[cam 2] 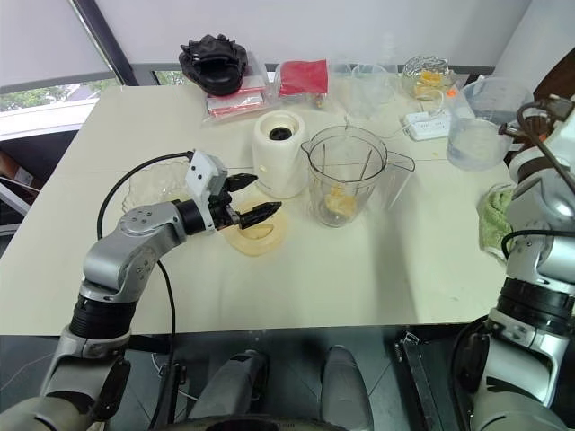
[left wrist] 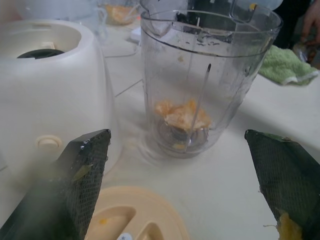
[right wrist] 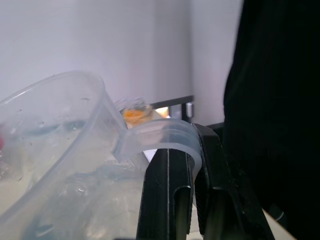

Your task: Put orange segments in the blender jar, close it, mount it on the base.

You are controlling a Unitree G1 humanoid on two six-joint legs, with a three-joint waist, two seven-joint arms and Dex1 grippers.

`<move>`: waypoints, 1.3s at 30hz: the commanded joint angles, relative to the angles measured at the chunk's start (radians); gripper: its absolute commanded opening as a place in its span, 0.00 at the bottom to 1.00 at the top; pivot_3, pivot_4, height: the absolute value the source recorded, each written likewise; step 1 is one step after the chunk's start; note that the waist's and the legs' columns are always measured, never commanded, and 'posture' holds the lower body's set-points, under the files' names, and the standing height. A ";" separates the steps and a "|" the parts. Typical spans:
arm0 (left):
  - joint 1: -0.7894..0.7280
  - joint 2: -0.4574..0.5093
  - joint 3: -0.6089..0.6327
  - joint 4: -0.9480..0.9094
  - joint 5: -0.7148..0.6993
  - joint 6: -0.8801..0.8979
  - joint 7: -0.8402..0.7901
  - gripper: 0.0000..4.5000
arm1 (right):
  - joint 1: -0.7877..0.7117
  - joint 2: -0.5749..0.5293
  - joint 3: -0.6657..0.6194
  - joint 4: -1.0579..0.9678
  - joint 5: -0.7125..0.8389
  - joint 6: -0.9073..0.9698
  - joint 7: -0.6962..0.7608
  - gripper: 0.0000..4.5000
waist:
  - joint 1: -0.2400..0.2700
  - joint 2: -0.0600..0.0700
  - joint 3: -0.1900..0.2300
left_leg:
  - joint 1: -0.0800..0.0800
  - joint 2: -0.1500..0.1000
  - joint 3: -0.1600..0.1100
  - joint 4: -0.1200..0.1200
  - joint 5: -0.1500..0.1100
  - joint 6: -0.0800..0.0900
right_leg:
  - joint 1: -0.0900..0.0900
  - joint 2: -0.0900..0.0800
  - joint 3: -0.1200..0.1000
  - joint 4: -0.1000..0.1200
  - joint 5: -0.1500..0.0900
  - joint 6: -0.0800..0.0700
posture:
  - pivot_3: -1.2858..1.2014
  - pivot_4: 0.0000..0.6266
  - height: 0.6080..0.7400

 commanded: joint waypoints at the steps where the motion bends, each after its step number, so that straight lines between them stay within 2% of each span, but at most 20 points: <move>1: 0.009 -0.010 0.004 -0.009 -0.003 -0.031 0.011 1.00 | -0.095 -0.092 0.030 -0.053 0.002 0.051 0.072 0.01 | -0.001 0.000 0.000 | 0.000 0.000 0.000 0.000 0.000 0.000 | 0.000 0.000 0.000 0.000 0.000 0.000 | 0.52 0.24 1.00; 7: 0.011 -0.021 0.002 -0.002 -0.001 -0.041 0.017 1.00 | -0.154 -0.132 0.099 -0.122 -0.016 0.106 0.134 0.01 | 0.001 0.000 0.000 | 0.000 0.000 0.000 0.000 0.000 0.000 | -0.001 0.000 0.000 0.000 0.000 0.000 | 0.52 0.24 1.00; 14: 0.004 -0.019 0.000 0.008 0.000 -0.048 0.019 1.00 | -0.151 -0.149 0.149 -0.190 -0.059 0.119 0.181 0.01 | 0.003 0.000 0.000 | -0.001 0.000 0.000 0.000 0.000 0.000 | -0.001 0.000 0.000 -0.001 0.000 0.000 | 0.52 0.24 1.00; 23: 0.002 -0.017 0.009 0.013 -0.002 -0.048 0.023 1.00 | -0.100 -0.182 0.222 -0.282 -0.163 0.076 0.259 0.01 | 0.002 0.000 0.000 | -0.001 0.000 0.000 0.000 0.000 0.000 | -0.001 0.000 0.000 -0.002 0.000 0.000 | 0.52 0.24 1.00; 39: 0.000 -0.030 0.026 0.001 -0.031 -0.041 0.021 1.00 | -0.082 -0.206 0.274 -0.296 -0.305 -0.017 0.365 0.01 | 0.003 0.000 0.000 | -0.001 0.000 0.000 0.000 0.000 0.000 | -0.001 0.000 0.000 -0.002 0.000 0.000 | 0.52 0.24 1.00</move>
